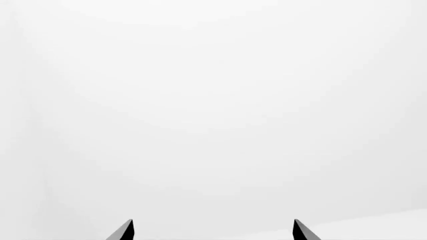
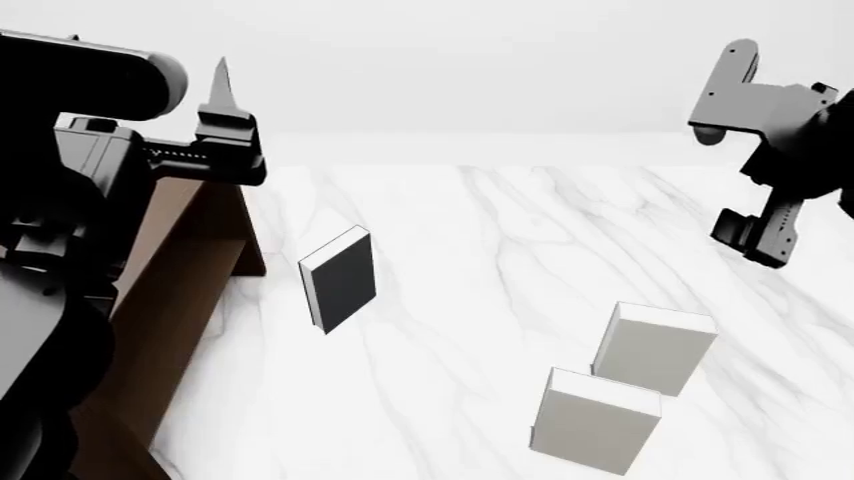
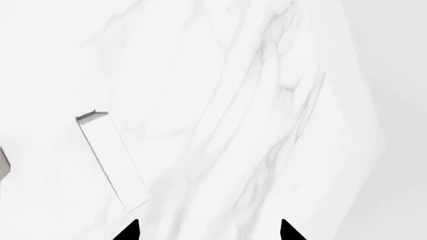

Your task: Pick up the book on the right and place it under the cabinet shelf.

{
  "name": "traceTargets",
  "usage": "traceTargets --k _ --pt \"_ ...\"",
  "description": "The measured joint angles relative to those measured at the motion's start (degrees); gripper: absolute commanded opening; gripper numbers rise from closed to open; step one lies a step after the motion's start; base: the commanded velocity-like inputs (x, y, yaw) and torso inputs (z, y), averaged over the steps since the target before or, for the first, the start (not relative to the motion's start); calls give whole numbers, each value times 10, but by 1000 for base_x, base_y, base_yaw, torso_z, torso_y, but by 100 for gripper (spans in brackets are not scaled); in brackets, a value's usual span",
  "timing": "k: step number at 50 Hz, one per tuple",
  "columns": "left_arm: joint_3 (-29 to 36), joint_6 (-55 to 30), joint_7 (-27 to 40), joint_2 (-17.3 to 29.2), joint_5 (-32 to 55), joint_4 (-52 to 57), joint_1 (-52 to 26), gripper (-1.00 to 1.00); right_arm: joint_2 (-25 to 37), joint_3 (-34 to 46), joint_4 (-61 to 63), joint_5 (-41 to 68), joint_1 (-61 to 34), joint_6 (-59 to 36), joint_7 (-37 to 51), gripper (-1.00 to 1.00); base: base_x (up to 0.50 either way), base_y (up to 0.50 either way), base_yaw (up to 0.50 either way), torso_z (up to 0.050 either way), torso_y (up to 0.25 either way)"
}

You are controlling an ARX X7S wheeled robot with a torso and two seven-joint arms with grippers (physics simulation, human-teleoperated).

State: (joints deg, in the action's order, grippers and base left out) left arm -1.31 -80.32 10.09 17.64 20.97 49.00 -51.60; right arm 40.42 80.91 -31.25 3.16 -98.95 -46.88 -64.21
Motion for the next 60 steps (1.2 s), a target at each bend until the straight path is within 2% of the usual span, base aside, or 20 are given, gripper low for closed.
traceTargets --k 16,40,60 --pt "-13 9 0 8 5 10 24 100 -13 19 -33 -6 31 31 6 100 0 0 0 0 0" --pt "-20 4 7 12 14 21 36 100 -35 -8 -66 21 72 81 36 100 0 0 0 0 0" --pt "-26 -4 11 15 24 29 36 100 -26 -22 -47 42 113 78 57 100 0 0 0 0 0"
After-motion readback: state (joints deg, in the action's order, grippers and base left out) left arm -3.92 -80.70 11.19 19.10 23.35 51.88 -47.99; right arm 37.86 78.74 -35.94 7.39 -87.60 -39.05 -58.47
